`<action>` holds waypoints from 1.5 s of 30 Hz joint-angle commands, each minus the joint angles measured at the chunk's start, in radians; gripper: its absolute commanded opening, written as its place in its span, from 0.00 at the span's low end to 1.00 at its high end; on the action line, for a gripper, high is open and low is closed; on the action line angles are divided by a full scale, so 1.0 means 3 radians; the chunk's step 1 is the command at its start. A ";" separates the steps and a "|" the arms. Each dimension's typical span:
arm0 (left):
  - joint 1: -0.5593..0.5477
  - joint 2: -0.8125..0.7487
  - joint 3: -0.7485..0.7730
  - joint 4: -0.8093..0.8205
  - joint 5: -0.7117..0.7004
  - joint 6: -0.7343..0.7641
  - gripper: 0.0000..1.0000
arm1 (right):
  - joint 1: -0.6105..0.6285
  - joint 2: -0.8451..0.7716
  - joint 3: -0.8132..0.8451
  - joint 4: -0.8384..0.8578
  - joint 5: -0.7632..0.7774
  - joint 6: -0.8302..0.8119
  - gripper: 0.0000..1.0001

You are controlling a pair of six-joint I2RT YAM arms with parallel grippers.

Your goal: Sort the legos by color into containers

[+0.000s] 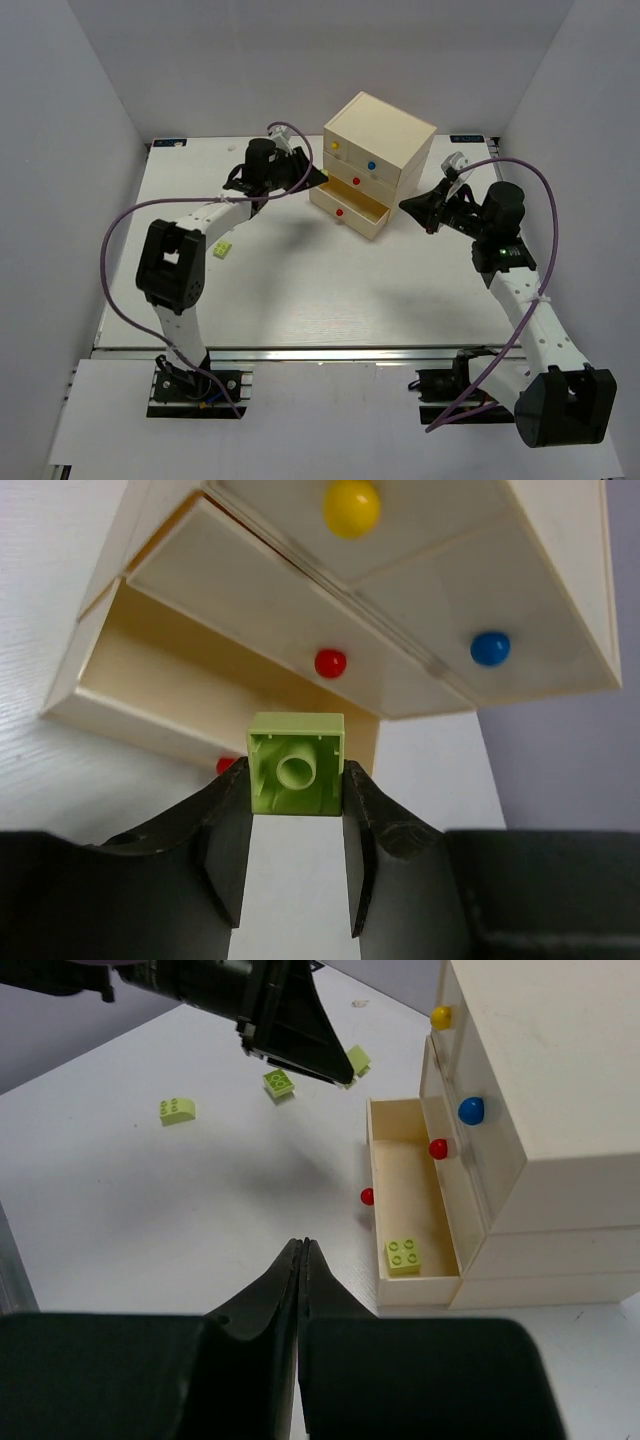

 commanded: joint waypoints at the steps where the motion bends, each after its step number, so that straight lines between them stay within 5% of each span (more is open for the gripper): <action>1: -0.0032 0.0241 0.0311 0.0241 0.0045 -0.0557 0.08 | -0.0048 -0.0082 0.0000 0.0209 0.0013 0.0126 0.00; 5: -0.0103 0.0568 0.0608 0.0205 -0.0026 -0.0675 0.19 | -0.0099 -0.0082 -0.0005 0.0214 -0.0028 0.0151 0.00; 8: -0.0134 0.0681 0.0823 0.0139 -0.0021 -0.0675 0.47 | -0.0130 -0.0087 -0.0010 0.0219 -0.0059 0.0177 0.00; 10: -0.0134 0.0778 0.0945 0.0063 0.0014 -0.0665 0.56 | -0.0151 -0.0087 -0.0021 0.0235 -0.0064 0.0197 0.00; 17: -0.0134 0.0738 0.0967 -0.0020 0.0025 -0.0578 0.66 | -0.0217 -0.0077 -0.0051 0.0296 -0.0125 0.0254 0.00; 20: -0.0134 0.0569 0.0951 -0.0137 -0.0011 -0.0445 0.59 | -0.0248 -0.0072 -0.0072 0.0332 -0.0243 0.0223 0.00; 21: -0.0104 0.0508 0.0911 -0.0198 -0.0112 -0.0278 0.50 | -0.0248 -0.0072 -0.0082 0.0327 -0.0370 0.0152 0.11; 22: -0.0103 0.0432 0.0885 -0.0381 -0.0194 -0.0175 0.24 | -0.0253 -0.0072 -0.0087 0.0327 -0.0472 0.0096 0.18; 24: -0.0073 0.0171 0.0763 -0.0637 -0.0576 0.0187 0.01 | -0.0258 -0.0052 -0.0123 0.0312 -0.0875 -0.0169 0.35; 28: -0.0006 -0.0381 0.0288 -0.1357 -0.1507 0.0608 0.00 | -0.0187 0.0020 -0.0108 0.0022 -0.1194 -0.0578 0.33; 30: 0.0029 -0.0768 -0.0165 -0.1522 -0.1880 0.0665 0.19 | -0.0136 0.0127 0.0050 -0.0234 -0.1088 -0.0773 0.20; 31: 0.0060 -0.0907 -0.0330 -0.1624 -0.1999 0.0680 0.34 | -0.0070 0.0163 0.0107 -0.0448 -0.1011 -0.0916 0.16; 32: 0.0060 -0.1035 -0.0489 -0.1671 -0.2157 0.0655 0.63 | 0.0002 0.0204 0.0143 -0.0486 -0.0833 -0.0927 0.11; 35: 0.0147 -0.1430 -0.0863 -0.2156 -0.2852 0.0319 0.98 | 0.0196 0.0357 0.0255 -0.0655 -0.0526 -0.0917 0.06; 40: 0.0285 -0.1523 -0.1028 -0.2795 -0.3120 -0.0439 0.98 | 0.0355 0.0572 0.0347 -0.0752 -0.0294 -0.0912 0.08; 45: 0.0479 -0.1023 -0.0813 -0.3056 -0.3186 -0.1062 0.97 | 0.0401 0.0572 0.0348 -0.0757 -0.0248 -0.0887 0.09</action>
